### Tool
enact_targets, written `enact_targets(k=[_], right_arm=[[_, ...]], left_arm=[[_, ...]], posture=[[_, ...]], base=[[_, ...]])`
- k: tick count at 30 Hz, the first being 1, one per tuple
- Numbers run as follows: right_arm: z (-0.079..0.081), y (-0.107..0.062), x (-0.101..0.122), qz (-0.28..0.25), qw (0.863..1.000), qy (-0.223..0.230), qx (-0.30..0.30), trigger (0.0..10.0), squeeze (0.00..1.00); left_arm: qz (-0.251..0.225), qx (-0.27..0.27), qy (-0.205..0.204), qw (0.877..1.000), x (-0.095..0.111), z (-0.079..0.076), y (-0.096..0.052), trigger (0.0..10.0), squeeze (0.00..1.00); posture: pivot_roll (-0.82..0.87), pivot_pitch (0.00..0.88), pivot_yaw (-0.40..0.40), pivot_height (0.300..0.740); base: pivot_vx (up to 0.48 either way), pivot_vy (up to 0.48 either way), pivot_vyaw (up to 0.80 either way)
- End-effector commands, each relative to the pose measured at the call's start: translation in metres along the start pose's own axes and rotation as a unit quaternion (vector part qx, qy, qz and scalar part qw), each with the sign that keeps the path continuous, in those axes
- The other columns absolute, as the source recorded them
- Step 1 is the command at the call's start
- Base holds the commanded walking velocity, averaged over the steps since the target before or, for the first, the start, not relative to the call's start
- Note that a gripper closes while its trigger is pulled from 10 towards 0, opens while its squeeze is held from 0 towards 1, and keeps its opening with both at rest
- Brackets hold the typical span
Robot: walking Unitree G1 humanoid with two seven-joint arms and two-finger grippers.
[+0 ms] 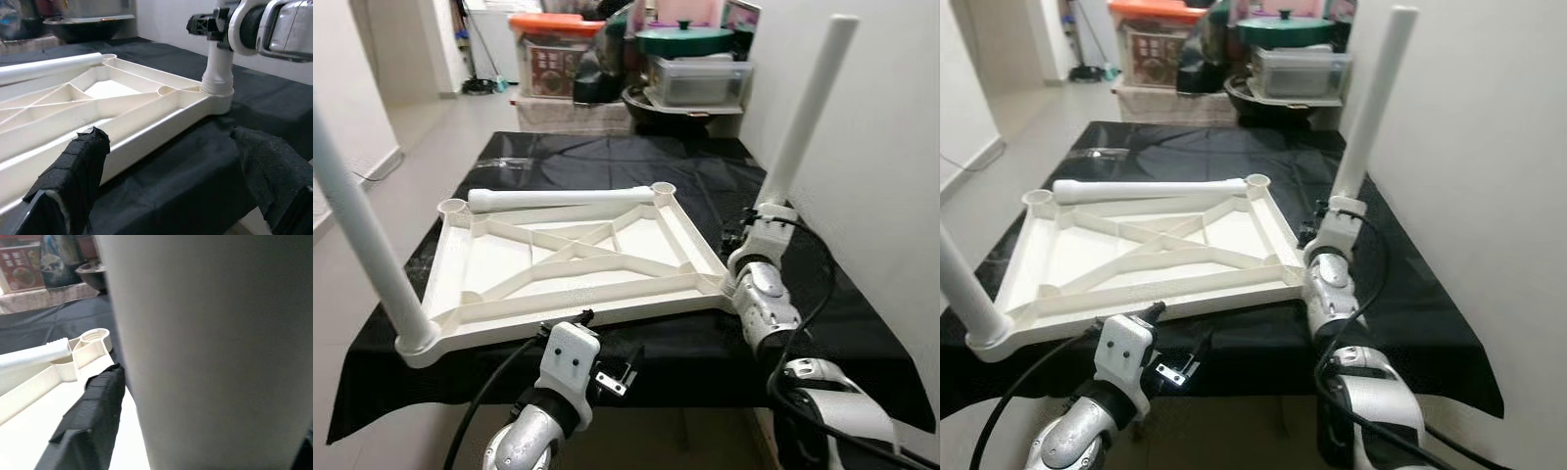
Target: Building children table
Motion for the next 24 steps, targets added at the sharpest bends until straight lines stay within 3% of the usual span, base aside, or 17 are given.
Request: enact_targets(k=[1,2,5,9,11,12,13,14,16,19,22,23,24], right_arm=[[0.014,0.0,-0.002,0.01,0.998,0.003,0.059,10.0,0.0],[0.018,0.0,0.003,0.026,0.992,0.02,0.124,10.0,0.0],[0.019,-0.001,0.004,0.049,0.984,0.021,0.17,10.0,0.0],[0.028,-0.013,-0.003,0.123,0.944,0.003,0.307,10.0,0.0],[0.029,-0.015,-0.004,0.131,0.936,-0.002,0.326,10.0,0.0],[0.035,-0.026,-0.01,0.163,0.904,-0.033,0.393,10.0,0.0],[0.035,-0.026,-0.01,0.163,0.904,-0.033,0.393,10.0,0.0],[0.039,-0.036,-0.016,0.194,0.871,-0.053,0.448,10.0,0.0],[0.048,-0.047,-0.022,0.226,0.829,-0.063,0.507,10.0,0.0],[0.055,-0.049,-0.023,0.231,0.819,-0.052,0.523,10.0,0.0],[0.074,-0.056,-0.025,0.238,0.792,-0.028,0.561,10.0,0.0],[0.079,-0.057,-0.028,0.24,0.791,-0.026,0.563,3.2,0.0],[0.083,-0.057,-0.03,0.24,0.792,-0.027,0.561,0.0,0.0]], left_arm=[[0.008,-0.005,-0.006,1.0,-0.003,-0.001,0.0,10.0,0.0],[0.007,-0.006,-0.005,1.0,-0.003,-0.002,0.0,10.0,0.0],[0.006,-0.006,-0.005,1.0,-0.002,-0.001,0.001,10.0,0.0],[0.006,-0.007,-0.004,1.0,-0.003,-0.001,0.001,10.0,0.0],[0.006,-0.008,-0.004,1.0,-0.003,-0.001,0.001,10.0,0.0],[0.006,-0.009,-0.003,1.0,-0.004,-0.001,0.002,10.0,0.0],[0.006,-0.009,-0.003,1.0,-0.004,-0.001,0.002,10.0,0.0],[0.006,-0.01,-0.003,1.0,-0.004,-0.002,0.002,10.0,0.0],[0.005,-0.011,-0.002,1.0,-0.004,-0.002,0.002,10.0,0.0],[0.005,-0.011,-0.002,1.0,-0.004,-0.002,0.002,10.0,0.0],[0.004,-0.012,0.0,1.0,-0.003,-0.003,0.002,10.0,0.0],[0.004,-0.012,0.0,1.0,-0.003,-0.003,0.002,10.0,0.0],[0.004,-0.013,0.0,1.0,-0.002,-0.003,0.001,10.0,0.0]], posture=[[0.05,0.0,-0.056,0.74],[0.05,0.0,-0.059,0.74],[0.05,0.0,-0.059,0.74],[0.05,0.0,-0.059,0.74],[0.05,0.0,-0.059,0.74],[0.06,0.0,-0.065,0.74],[0.06,0.0,-0.065,0.74],[0.06,0.0,-0.065,0.74],[0.06,0.0,-0.063,0.74],[0.07,0.0,-0.066,0.74],[0.07,0.0,-0.07,0.74],[0.07,0.0,-0.07,0.74],[0.07,0.0,-0.07,0.74]], base=[[0.0,0.0,0.0],[0.0,0.0,0.0],[0.0,0.0,0.0],[0.0,0.0,0.0],[0.0,0.0,0.0],[0.0,0.0,0.0],[0.0,0.0,0.0],[0.0,0.0,0.0],[0.0,0.0,0.0],[0.0,0.0,0.0],[0.0,0.0,0.0],[0.0,0.0,0.0],[0.0,0.0,0.0]])
Point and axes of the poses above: a point about 5 cm out from each wrist's last joint towards the gripper, its own y axis pointing out of the wrist towards the gripper, its own x axis along the axis of the wrist's last joint, z = x × y, the point moved 3 cm from there along y, pointing out of the wrist towards the gripper, and after that the axes turned 15 degrees about y, right-handed, at the moved point
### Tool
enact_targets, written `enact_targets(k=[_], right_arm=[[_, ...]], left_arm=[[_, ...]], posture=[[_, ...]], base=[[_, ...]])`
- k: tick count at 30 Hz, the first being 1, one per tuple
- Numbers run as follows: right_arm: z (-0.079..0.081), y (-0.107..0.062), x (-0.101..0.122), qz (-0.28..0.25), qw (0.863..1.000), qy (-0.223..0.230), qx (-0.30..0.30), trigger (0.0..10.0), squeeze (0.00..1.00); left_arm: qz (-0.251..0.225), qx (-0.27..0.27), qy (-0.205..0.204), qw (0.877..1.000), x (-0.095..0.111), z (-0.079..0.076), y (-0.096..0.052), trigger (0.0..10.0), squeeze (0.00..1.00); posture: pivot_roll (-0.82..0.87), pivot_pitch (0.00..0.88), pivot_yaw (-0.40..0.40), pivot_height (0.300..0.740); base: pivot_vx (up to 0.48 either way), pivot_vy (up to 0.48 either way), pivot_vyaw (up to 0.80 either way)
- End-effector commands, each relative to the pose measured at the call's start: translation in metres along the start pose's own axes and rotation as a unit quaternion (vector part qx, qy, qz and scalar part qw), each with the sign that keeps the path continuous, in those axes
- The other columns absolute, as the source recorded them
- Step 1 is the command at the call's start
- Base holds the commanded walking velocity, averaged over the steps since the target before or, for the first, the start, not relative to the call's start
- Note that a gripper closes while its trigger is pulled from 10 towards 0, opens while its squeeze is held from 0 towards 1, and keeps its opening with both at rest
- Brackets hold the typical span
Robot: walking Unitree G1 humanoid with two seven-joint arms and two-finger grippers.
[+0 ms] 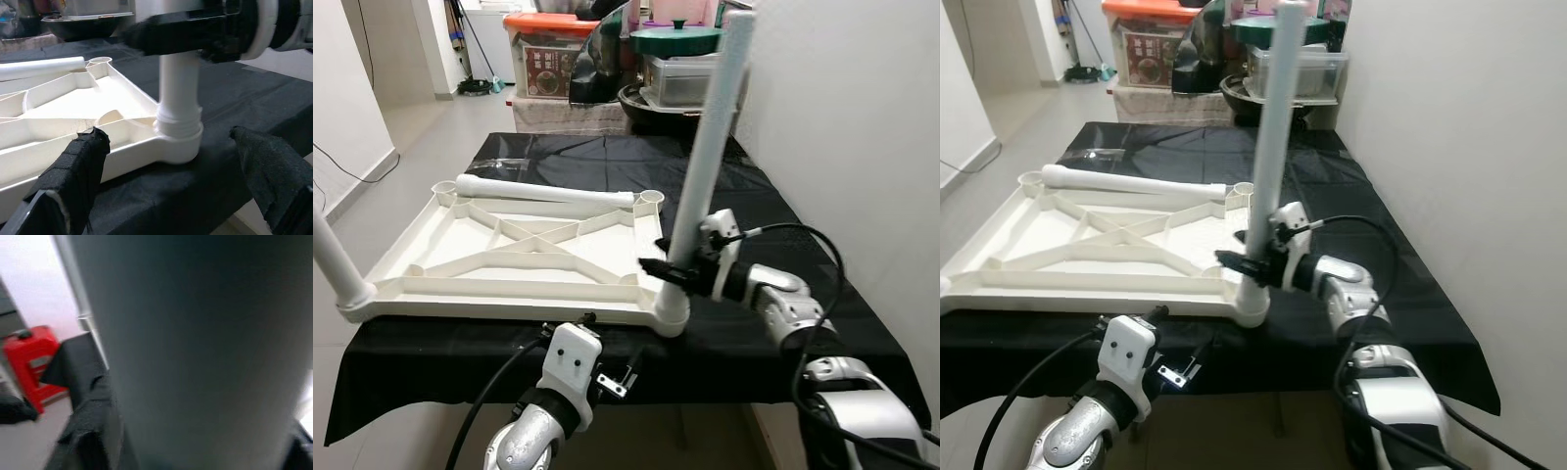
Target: Building children table
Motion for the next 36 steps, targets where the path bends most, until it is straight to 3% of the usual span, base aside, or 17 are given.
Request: enact_targets(k=[1,7,11,13,14,15,20,24,25,26,28,29,30,31,33,35,36], right_arm=[[0.006,0.017,-0.003,0.011,1.0,-0.003,0.003,0.0,0.0],[-0.007,0.023,0.0,-0.03,0.995,-0.005,-0.1,0.0,0.0],[-0.036,0.011,0.008,-0.1,0.954,0.046,-0.277,0.0,0.0],[-0.036,0.011,0.008,-0.1,0.954,0.046,-0.277,0.0,0.0],[-0.055,-0.007,0.007,-0.137,0.9,0.076,-0.407,0.0,0.0],[-0.055,-0.007,0.007,-0.137,0.9,0.076,-0.407,0.0,0.0],[-0.063,-0.031,0.003,-0.189,0.803,0.068,-0.561,0.0,0.0],[-0.062,-0.032,0.003,-0.199,0.792,0.07,-0.573,0.0,0.0],[-0.06,-0.034,0.003,-0.219,0.764,0.077,-0.602,0.0,0.0],[-0.059,-0.034,0.003,-0.225,0.755,0.079,-0.611,0.0,0.0],[-0.059,-0.034,0.003,-0.225,0.755,0.079,-0.611,0.0,0.0],[-0.057,-0.03,0.006,-0.233,0.754,0.079,-0.608,3.8,0.0],[-0.057,-0.03,0.006,-0.233,0.754,0.079,-0.608,3.8,0.0],[-0.055,-0.026,0.009,-0.239,0.751,0.078,-0.61,10.0,1.0],[-0.049,-0.015,0.021,-0.249,0.782,0.054,-0.569,10.0,1.0],[-0.049,-0.018,0.032,-0.258,0.793,0.025,-0.552,10.0,1.0],[-0.05,-0.019,0.036,-0.263,0.803,0.025,-0.534,10.0,0.0]], left_arm=[[0.0,-0.006,-0.001,1.0,0.0,-0.002,0.0,10.0,0.0],[0.0,-0.007,-0.001,1.0,0.0,-0.002,-0.001,10.0,0.0],[0.001,-0.009,-0.002,1.0,0.001,-0.003,-0.001,10.0,0.0],[0.001,-0.009,-0.002,1.0,0.001,-0.003,-0.001,10.0,0.0],[0.002,-0.01,-0.003,1.0,0.0,-0.003,0.0,10.0,0.0],[0.002,-0.01,-0.003,1.0,0.0,-0.003,0.0,10.0,0.0],[0.003,-0.016,-0.003,1.0,0.0,-0.004,0.001,10.0,0.0],[0.004,-0.015,-0.004,1.0,0.0,-0.004,0.001,10.0,0.0],[0.004,-0.015,-0.004,1.0,0.001,-0.004,0.001,10.0,0.0],[0.004,-0.015,-0.004,1.0,0.001,-0.004,0.001,10.0,0.0],[0.004,-0.015,-0.004,1.0,0.001,-0.004,0.001,10.0,0.0],[0.004,-0.015,-0.004,1.0,0.001,-0.004,0.001,10.0,0.0],[0.004,-0.015,-0.004,1.0,0.001,-0.004,0.001,10.0,0.0],[0.004,-0.016,-0.004,1.0,0.001,-0.004,0.001,10.0,0.0],[0.005,-0.016,-0.004,1.0,0.001,-0.004,0.001,10.0,0.0],[0.005,-0.016,-0.004,1.0,0.001,-0.004,0.001,10.0,0.0],[0.005,-0.016,-0.004,1.0,0.001,-0.004,0.001,10.0,0.0]], posture=[[0.07,0.0,-0.07,0.74],[0.07,0.0,-0.07,0.74],[0.07,0.0,-0.069,0.74],[0.07,0.0,-0.069,0.74],[0.06,0.0,-0.063,0.74],[0.06,0.0,-0.063,0.74],[0.06,0.0,-0.061,0.74],[0.06,0.0,-0.063,0.74],[0.06,0.0,-0.064,0.74],[0.06,0.0,-0.065,0.74],[0.06,0.0,-0.065,0.74],[0.07,0.0,-0.067,0.74],[0.07,0.0,-0.067,0.74],[0.07,0.0,-0.067,0.74],[0.07,0.0,-0.066,0.74],[0.07,0.0,-0.069,0.74],[0.07,0.0,-0.065,0.74]], base=[[0.0,0.0,0.0],[0.0,0.0,0.0],[0.0,0.0,0.0],[0.0,0.0,0.0],[0.0,0.0,0.0],[0.0,0.0,0.0],[0.0,0.0,0.0],[0.0,0.0,0.0],[0.0,0.0,0.0],[0.0,0.0,0.0],[0.0,0.0,0.0],[0.0,0.0,0.0],[0.0,0.0,0.0],[0.0,0.0,0.0],[0.0,0.0,0.0],[0.0,0.0,0.0],[0.0,0.0,0.0]])
Point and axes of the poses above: a point about 5 cm out from each wrist's last joint towards the gripper, its own y axis pointing out of the wrist towards the gripper, its own x axis along the axis of the wrist's last joint, z = x × y, the point moved 3 cm from there along y, pointing out of the wrist towards the gripper, and after that the axes turned 15 degrees about y, right-handed, at the moved point
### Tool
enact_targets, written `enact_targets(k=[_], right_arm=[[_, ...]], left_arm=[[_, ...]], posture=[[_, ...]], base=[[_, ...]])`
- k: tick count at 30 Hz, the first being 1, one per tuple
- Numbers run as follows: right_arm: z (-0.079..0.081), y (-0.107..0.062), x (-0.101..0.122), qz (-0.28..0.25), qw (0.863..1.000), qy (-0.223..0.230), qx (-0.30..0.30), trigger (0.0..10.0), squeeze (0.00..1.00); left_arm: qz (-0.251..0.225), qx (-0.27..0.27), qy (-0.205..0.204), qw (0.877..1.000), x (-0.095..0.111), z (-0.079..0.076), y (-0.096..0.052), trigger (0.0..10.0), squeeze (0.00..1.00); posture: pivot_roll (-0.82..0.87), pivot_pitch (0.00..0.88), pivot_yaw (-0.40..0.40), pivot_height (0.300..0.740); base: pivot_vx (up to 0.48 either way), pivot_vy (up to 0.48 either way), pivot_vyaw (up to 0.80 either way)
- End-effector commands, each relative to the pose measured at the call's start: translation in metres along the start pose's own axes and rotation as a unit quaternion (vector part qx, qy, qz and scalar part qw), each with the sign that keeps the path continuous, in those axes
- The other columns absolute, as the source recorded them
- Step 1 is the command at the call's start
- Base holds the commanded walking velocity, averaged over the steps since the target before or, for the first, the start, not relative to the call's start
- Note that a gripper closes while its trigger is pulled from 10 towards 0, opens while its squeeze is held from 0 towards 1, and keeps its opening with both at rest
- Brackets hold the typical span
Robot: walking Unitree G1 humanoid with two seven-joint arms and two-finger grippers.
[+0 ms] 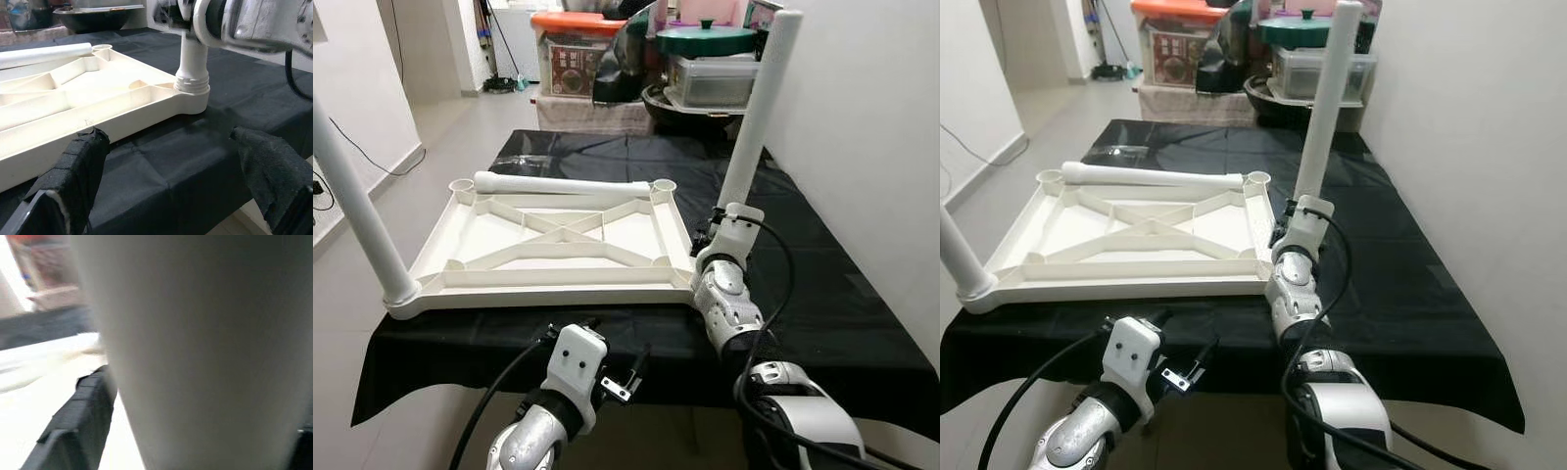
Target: Building children table
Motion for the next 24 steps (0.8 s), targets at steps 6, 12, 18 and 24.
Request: enact_targets(k=[6,12,18,24], right_arm=[[0.006,0.01,0.029,0.012,0.986,0.018,0.166,10.0,0.0],[0.006,-0.004,0.01,0.148,0.932,-0.017,0.332,10.0,0.0],[0.017,-0.037,-0.013,0.236,0.835,-0.07,0.491,10.0,0.0],[0.03,-0.05,-0.016,0.262,0.786,-0.048,0.558,10.0,0.0]], left_arm=[[-0.001,-0.004,-0.005,1.0,0.002,-0.001,0.001,10.0,0.0],[0.0,-0.006,-0.005,1.0,0.001,-0.002,0.001,10.0,0.0],[0.001,-0.006,-0.005,1.0,0.001,-0.002,0.0,10.0,0.0],[0.003,-0.005,-0.006,1.0,0.0,-0.002,0.0,10.0,0.0]], posture=[[0.06,0.0,-0.066,0.74],[0.06,0.0,-0.062,0.74],[0.07,0.0,-0.07,0.74],[0.08,0.0,-0.072,0.74]], base=[[0.0,0.0,0.0],[0.0,0.0,0.0],[0.0,0.0,0.0],[0.0,0.0,0.0]])
Point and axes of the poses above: a point about 5 cm out from each wrist's last joint towards the gripper, its own y axis pointing out of the wrist towards the gripper, its own x axis along the axis of the wrist's last joint, z = x × y, the point moved 3 cm from there along y, pointing out of the wrist towards the gripper, and after that the axes turned 15 degrees about y, right-handed, at the moved point
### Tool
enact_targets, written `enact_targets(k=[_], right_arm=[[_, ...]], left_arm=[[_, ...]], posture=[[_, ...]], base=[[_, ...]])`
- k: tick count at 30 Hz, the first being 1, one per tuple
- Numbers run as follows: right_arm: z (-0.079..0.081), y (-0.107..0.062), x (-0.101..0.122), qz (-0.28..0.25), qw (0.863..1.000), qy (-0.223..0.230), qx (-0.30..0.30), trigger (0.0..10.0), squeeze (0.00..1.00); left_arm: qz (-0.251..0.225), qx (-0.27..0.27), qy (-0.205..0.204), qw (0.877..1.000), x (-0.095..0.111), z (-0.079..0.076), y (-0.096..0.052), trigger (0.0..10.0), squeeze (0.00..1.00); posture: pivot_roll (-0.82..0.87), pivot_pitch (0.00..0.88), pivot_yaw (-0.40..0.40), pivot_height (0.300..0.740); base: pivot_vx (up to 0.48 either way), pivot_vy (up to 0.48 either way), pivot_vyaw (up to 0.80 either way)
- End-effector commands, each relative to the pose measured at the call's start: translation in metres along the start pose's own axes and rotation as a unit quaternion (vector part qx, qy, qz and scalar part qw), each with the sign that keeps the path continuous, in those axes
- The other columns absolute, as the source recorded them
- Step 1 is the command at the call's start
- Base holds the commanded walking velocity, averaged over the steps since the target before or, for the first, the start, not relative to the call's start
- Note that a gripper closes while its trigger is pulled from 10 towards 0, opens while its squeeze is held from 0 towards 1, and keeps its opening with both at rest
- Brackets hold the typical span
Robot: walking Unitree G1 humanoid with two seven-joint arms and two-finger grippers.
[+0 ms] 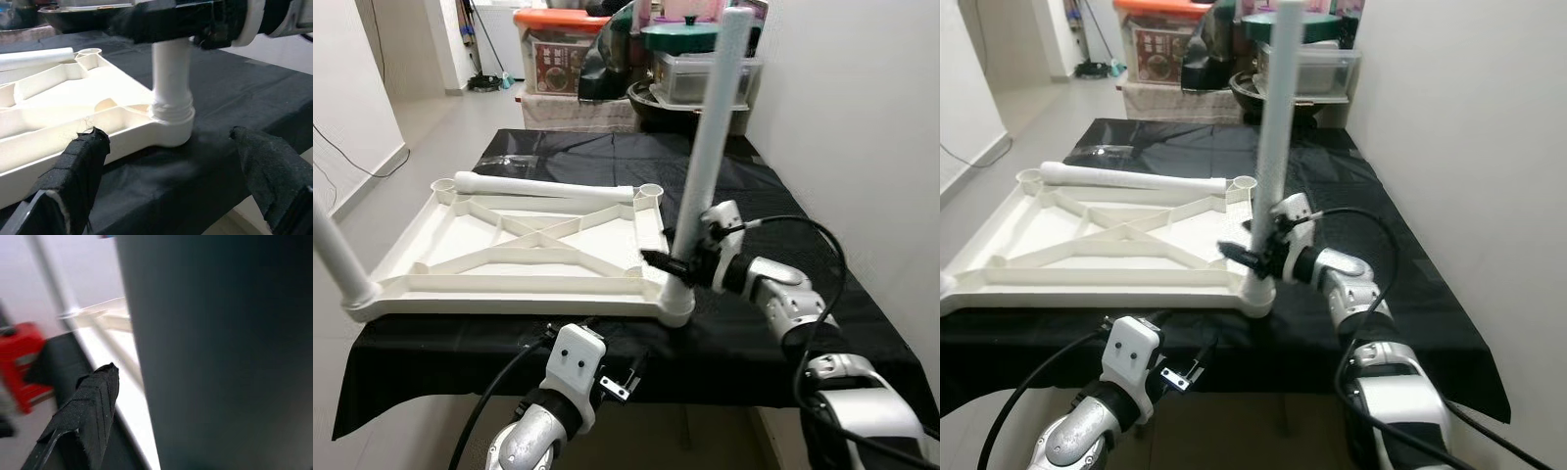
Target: Building children table
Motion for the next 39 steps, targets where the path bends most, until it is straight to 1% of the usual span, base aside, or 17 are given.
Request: enact_targets(k=[1,2,3,11,14,16,17,18,20,21,23,28,31,32,37,38,39], right_arm=[[0.008,0.007,-0.004,0.014,0.999,0.011,0.034,10.0,0.0],[0.009,0.008,-0.004,0.014,0.999,0.011,0.037,10.0,0.0],[0.001,0.01,-0.003,0.005,1.0,0.011,-0.008,0.0,0.0],[-0.032,0.002,0.007,-0.062,0.979,0.03,-0.191,0.0,0.0],[-0.054,-0.016,0.004,-0.094,0.941,0.071,-0.317,0.0,0.0],[-0.054,-0.016,0.004,-0.094,0.941,0.071,-0.317,0.0,0.0],[-0.067,-0.031,0.002,-0.117,0.903,0.089,-0.403,0.0,0.0],[-0.067,-0.031,0.002,-0.117,0.903,0.089,-0.403,0.0,0.0],[-0.084,-0.062,-0.005,-0.156,0.817,0.111,-0.544,0.0,0.0],[-0.084,-0.062,-0.005,-0.156,0.817,0.111,-0.544,0.0,0.0],[-0.086,-0.076,-0.012,-0.186,0.753,0.116,-0.621,0.0,0.0],[-0.077,-0.068,-0.022,-0.2,0.71,0.117,-0.665,0.0,0.0],[-0.068,-0.048,-0.03,-0.193,0.722,0.13,-0.652,0.0,0.0],[-0.064,-0.04,-0.033,-0.189,0.728,0.131,-0.646,10.0,0.0],[-0.059,-0.026,-0.035,-0.184,0.746,0.135,-0.626,10.0,0.03],[-0.057,-0.023,-0.03,-0.195,0.753,0.13,-0.615,10.0,1.0],[-0.057,-0.024,-0.021,-0.208,0.759,0.111,-0.607,10.0,1.0]], left_arm=[[0.003,-0.003,-0.006,1.0,-0.001,-0.001,0.0,10.0,0.0],[0.004,-0.003,-0.006,1.0,-0.001,-0.001,-0.001,10.0,0.0],[0.004,-0.003,-0.006,1.0,-0.002,-0.001,-0.001,10.0,0.0],[0.007,-0.002,-0.009,1.0,-0.003,-0.001,-0.001,10.0,0.0],[0.008,-0.002,-0.009,1.0,-0.004,-0.002,-0.001,10.0,0.0],[0.008,-0.002,-0.009,1.0,-0.004,-0.002,-0.001,10.0,0.0],[0.009,-0.002,-0.009,1.0,-0.004,-0.002,-0.001,10.0,0.0],[0.009,-0.002,-0.009,1.0,-0.004,-0.002,-0.001,10.0,0.0],[0.009,-0.003,-0.009,1.0,-0.004,-0.002,-0.001,10.0,0.0],[0.009,-0.003,-0.009,1.0,-0.004,-0.002,-0.001,10.0,0.0],[0.009,-0.004,-0.01,1.0,-0.004,-0.002,-0.001,10.0,0.0],[0.009,-0.004,-0.009,1.0,-0.004,-0.001,0.001,10.0,0.0],[0.009,-0.005,-0.008,1.0,-0.004,-0.001,0.001,10.0,0.0],[0.008,-0.005,-0.008,1.0,-0.004,-0.001,0.001,10.0,0.0],[0.008,-0.005,-0.007,1.0,-0.004,-0.001,0.002,10.0,0.0],[0.008,-0.005,-0.007,1.0,-0.003,-0.001,0.002,10.0,0.0],[0.008,-0.005,-0.007,1.0,-0.003,-0.001,0.002,10.0,0.0]], posture=[[0.08,0.0,-0.072,0.74],[0.08,0.0,-0.072,0.74],[0.08,0.0,-0.072,0.74],[0.07,0.0,-0.066,0.74],[0.06,0.0,-0.065,0.74],[0.06,0.0,-0.065,0.74],[0.06,0.0,-0.062,0.74],[0.06,0.0,-0.062,0.74],[0.06,0.0,-0.062,0.74],[0.06,0.0,-0.062,0.74],[0.06,0.0,-0.062,0.74],[0.06,0.0,-0.061,0.74],[0.06,0.0,-0.065,0.74],[0.06,0.0,-0.066,0.74],[0.07,0.0,-0.068,0.74],[0.07,0.0,-0.069,0.74],[0.06,0.0,-0.069,0.74]], base=[[0.0,0.0,0.0],[0.0,0.0,0.0],[0.0,0.0,0.0],[0.0,0.0,0.0],[0.0,0.0,0.0],[0.0,0.0,0.0],[0.0,0.0,0.0],[0.0,0.0,0.0],[0.0,0.0,0.0],[0.0,0.0,0.0],[0.0,0.0,0.0],[0.0,0.0,0.0],[0.0,0.0,0.0],[0.0,0.0,0.0],[0.0,0.0,0.0],[0.0,0.0,0.0],[0.0,0.0,0.0]])
Point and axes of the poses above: a point about 5 cm out from each wrist's last joint towards the gripper, its own y axis pointing out of the wrist towards the gripper, its own x axis along the axis of the wrist's last joint, z = x × y, the point moved 3 cm from there along y, pointing out of the wrist towards the gripper, and after that the axes turned 15 degrees about y, right-handed, at the moved point
